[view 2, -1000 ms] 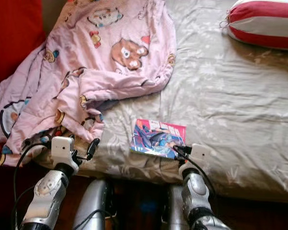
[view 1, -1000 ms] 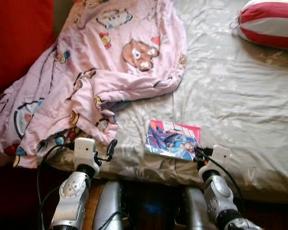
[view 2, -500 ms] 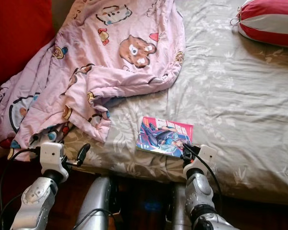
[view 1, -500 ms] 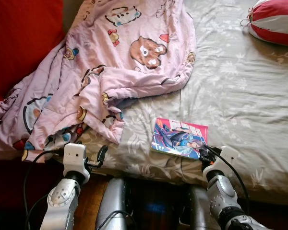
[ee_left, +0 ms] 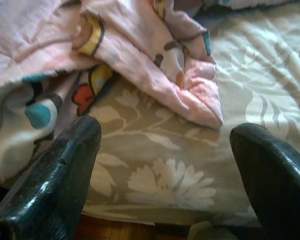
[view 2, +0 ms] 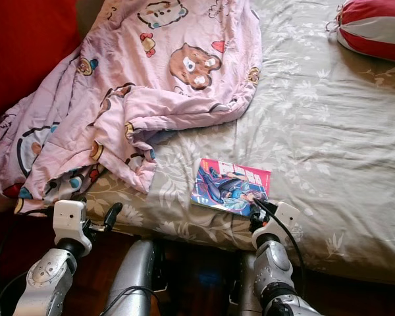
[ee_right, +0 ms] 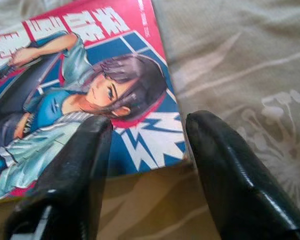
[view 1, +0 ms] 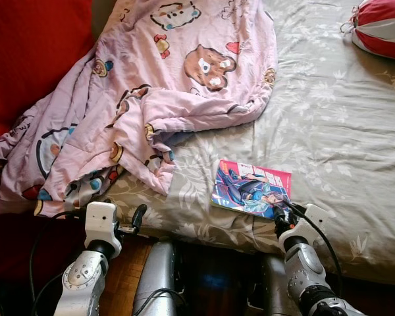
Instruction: Clean up the room
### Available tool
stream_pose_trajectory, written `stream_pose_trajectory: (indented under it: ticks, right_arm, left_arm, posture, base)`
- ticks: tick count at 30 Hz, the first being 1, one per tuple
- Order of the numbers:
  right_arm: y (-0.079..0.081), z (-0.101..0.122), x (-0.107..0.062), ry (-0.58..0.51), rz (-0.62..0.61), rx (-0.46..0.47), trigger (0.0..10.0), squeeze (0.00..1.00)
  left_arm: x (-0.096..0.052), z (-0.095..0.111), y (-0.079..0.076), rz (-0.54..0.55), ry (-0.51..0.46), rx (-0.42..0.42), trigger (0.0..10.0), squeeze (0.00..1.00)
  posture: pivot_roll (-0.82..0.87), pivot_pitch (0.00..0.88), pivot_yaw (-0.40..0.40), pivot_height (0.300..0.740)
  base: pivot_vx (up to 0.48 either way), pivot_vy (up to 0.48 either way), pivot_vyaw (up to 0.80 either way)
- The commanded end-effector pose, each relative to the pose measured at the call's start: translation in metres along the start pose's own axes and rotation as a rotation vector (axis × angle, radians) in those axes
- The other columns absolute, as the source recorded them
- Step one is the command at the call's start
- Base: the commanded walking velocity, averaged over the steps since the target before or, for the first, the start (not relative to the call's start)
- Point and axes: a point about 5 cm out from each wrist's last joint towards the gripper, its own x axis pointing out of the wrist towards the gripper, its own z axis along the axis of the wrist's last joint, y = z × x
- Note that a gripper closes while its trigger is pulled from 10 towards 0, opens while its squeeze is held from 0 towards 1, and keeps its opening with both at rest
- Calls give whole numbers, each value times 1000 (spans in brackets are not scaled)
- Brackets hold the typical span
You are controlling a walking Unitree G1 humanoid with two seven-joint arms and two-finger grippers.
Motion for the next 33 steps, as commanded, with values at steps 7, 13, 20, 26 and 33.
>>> stream_pose_trajectory:
  ticks: [7,13,20,26,33]
  right_arm:
    - [-10,-19,-9,64,-50,42,10000,0]
    - [-10,-23,-11,81,-55,68,10000,0]
    - [-17,-33,-15,107,-93,314,10000,0]
    - [-22,-40,-20,102,-123,501,10000,0]
    - [-24,-41,-20,95,-128,559,10000,0]
  left_arm:
    - [-7,-6,5,9,38,-4,10000,0]
    - [-8,-6,5,8,44,15,10000,0]
    - [-9,-5,8,16,43,22,10000,0]
    - [-8,-3,10,19,39,26,10000,0]
    - [-8,-1,12,25,41,34,10000,0]
  posture:
    - [235,329,95,600]
    - [245,331,100,600]
    - [259,331,105,600]
    - [268,328,108,600]
    - [272,326,109,600]
  base:
    - [0,0,0]
    - [0,0,0]
    - [0,0,0]
    - [0,0,0]
    - [0,0,0]
